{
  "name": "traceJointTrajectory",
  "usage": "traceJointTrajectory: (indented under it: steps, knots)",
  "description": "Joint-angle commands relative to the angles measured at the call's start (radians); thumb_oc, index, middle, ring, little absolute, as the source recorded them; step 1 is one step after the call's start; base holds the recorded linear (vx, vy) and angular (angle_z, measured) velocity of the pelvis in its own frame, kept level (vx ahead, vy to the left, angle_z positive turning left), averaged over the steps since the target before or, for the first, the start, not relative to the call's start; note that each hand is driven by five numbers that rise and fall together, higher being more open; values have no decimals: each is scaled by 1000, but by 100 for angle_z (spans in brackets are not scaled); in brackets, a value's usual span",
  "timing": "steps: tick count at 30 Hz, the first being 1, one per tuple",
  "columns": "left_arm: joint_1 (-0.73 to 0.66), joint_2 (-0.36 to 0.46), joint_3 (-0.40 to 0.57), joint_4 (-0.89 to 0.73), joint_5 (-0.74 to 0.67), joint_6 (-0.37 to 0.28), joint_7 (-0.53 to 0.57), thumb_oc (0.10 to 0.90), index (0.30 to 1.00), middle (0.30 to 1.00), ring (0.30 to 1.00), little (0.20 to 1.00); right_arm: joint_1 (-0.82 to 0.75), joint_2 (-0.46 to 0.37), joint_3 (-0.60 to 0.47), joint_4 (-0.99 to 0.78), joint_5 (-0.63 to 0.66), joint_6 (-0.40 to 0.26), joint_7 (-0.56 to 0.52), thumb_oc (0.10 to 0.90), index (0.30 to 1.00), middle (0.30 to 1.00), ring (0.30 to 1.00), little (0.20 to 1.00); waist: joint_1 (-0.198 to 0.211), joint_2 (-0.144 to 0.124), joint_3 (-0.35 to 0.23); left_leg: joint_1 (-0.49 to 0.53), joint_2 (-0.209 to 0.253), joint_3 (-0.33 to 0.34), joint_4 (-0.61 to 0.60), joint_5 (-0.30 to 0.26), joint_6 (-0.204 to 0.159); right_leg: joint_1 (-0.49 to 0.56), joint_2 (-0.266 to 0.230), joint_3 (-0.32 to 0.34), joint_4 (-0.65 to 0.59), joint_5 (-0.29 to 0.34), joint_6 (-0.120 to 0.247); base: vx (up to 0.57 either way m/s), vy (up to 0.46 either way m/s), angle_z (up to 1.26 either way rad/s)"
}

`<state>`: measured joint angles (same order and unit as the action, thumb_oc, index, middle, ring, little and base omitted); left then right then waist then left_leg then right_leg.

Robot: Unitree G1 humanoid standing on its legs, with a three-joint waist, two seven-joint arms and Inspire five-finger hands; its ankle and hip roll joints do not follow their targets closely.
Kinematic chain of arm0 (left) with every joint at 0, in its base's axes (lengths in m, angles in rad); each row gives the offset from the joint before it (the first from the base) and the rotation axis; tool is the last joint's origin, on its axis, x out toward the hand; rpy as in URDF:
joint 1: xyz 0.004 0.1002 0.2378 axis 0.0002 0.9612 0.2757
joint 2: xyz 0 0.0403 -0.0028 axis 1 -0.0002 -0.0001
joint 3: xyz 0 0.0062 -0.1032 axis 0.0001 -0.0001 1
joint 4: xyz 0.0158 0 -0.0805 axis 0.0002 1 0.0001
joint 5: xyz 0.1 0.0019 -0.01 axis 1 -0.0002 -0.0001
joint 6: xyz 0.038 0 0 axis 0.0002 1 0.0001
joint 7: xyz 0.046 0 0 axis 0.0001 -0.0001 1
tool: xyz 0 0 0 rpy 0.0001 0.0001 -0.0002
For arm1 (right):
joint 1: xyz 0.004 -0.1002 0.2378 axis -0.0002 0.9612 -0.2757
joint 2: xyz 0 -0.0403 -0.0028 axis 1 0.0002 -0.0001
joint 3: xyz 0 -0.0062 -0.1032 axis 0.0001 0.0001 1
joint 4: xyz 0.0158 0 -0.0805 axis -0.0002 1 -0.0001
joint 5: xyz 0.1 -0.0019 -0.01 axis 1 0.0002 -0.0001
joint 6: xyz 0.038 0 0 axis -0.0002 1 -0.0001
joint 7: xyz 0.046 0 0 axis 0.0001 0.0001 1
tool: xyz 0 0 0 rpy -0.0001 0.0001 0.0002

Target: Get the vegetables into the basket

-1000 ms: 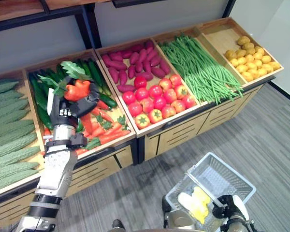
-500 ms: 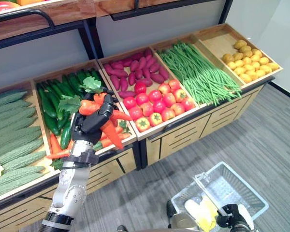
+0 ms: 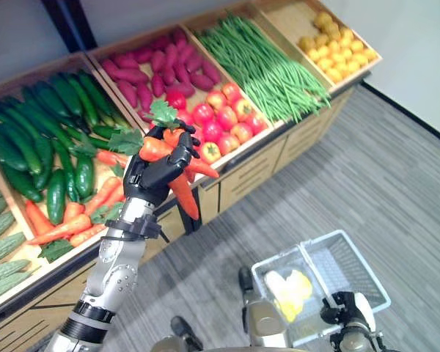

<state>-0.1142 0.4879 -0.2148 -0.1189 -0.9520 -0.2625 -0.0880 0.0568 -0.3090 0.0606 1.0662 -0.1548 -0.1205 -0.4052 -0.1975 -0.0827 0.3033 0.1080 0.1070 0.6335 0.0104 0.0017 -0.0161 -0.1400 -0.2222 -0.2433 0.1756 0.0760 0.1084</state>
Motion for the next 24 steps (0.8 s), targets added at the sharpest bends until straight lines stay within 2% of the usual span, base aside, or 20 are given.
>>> traceJointTrajectory:
  steps: [1, 2, 3, 4, 7, 10, 15, 18, 19, 22, 24]
  knots:
    - [-90, 16, 39, -128, -4, -94, -38, 400, 300, 300, 300, 300, -13, -50, 25, -29, 0, -47, -48, 400, 300, 300, 300, 300, 36, 28, -69, -19, 37, -53, 18, -92, -13, 114, -82, -33, 84, -42, 94, -90, 39, -46]
    - [-85, 19, 45, -139, -4, -95, -39, 400, 300, 300, 300, 300, -16, -51, 24, -20, -3, -45, -48, 400, 300, 300, 300, 300, 46, 28, -76, -20, 38, -37, 13, -88, -13, 137, -90, -55, 87, -44, 94, -155, 13, -55]
    - [-64, 26, 66, -156, -3, -95, -43, 400, 300, 300, 300, 300, -18, -50, 29, -32, -14, -41, -40, 400, 300, 300, 300, 300, 69, 14, -96, -23, 41, 2, 14, -82, -16, 188, -95, -81, 76, -41, 97, -90, -22, -54]
    - [-62, 27, 67, -157, -4, -94, -43, 400, 300, 300, 300, 300, -17, -50, 29, -33, -14, -41, -40, 400, 300, 300, 300, 300, 69, 14, -96, -21, 42, 4, 14, -82, -16, 191, -94, -80, 72, -39, 97, -77, -44, -68]
    - [-39, 27, 94, -165, 1, -86, -54, 400, 300, 300, 300, 300, -31, -48, 36, -30, -20, -34, -35, 400, 300, 300, 300, 300, 102, -7, -118, -30, 44, 49, 38, -76, -24, 250, -75, -133, -23, -30, 108, -9, -52, -65]
    - [-24, 26, 106, -167, -2, -82, -65, 400, 300, 300, 300, 300, -40, -46, 41, -18, -25, -33, -36, 400, 300, 300, 300, 300, 116, -6, -117, -30, 66, 74, 74, -74, -32, 262, -66, -170, -57, -45, 97, 13, -91, -65]
    - [-20, 27, 97, -178, -3, -76, -81, 400, 300, 300, 300, 300, -15, -50, 32, -42, -28, -29, -38, 400, 300, 300, 300, 300, 91, -2, -109, -61, 139, 84, 173, -49, -77, 308, 1, -168, -146, -131, 46, 17, -190, -18]
    - [-23, 20, 90, -177, -6, -77, -81, 400, 300, 300, 300, 300, -7, -51, 29, -43, -29, -25, -46, 400, 300, 300, 300, 300, 80, 3, -104, -60, 162, 91, 187, -34, -94, 319, 20, -158, -169, -141, 35, -2, -183, -10]
    - [-19, 10, 89, -175, -9, -78, -84, 400, 300, 300, 300, 300, 7, -62, 12, -43, -22, -28, -47, 400, 300, 300, 300, 300, 61, 15, -100, -56, 184, 96, 191, -9, -118, 334, 44, -134, -203, -146, 24, 12, -169, -18]
    - [-24, 0, 83, -176, -7, -79, -84, 400, 300, 300, 300, 300, 22, -73, 7, -55, -19, -30, -50, 400, 300, 300, 300, 300, 47, 24, -91, -57, 199, 94, 194, 12, -135, 341, 63, -118, -217, -154, 12, -7, -163, -19]
    - [-35, -9, 71, -176, -3, -83, -87, 400, 300, 300, 300, 300, 23, -86, 0, -46, -14, -31, -56, 400, 300, 300, 300, 300, 41, 32, -79, -71, 223, 74, 224, 44, -164, 345, 83, -101, -226, -161, -1, -2, -191, -26]
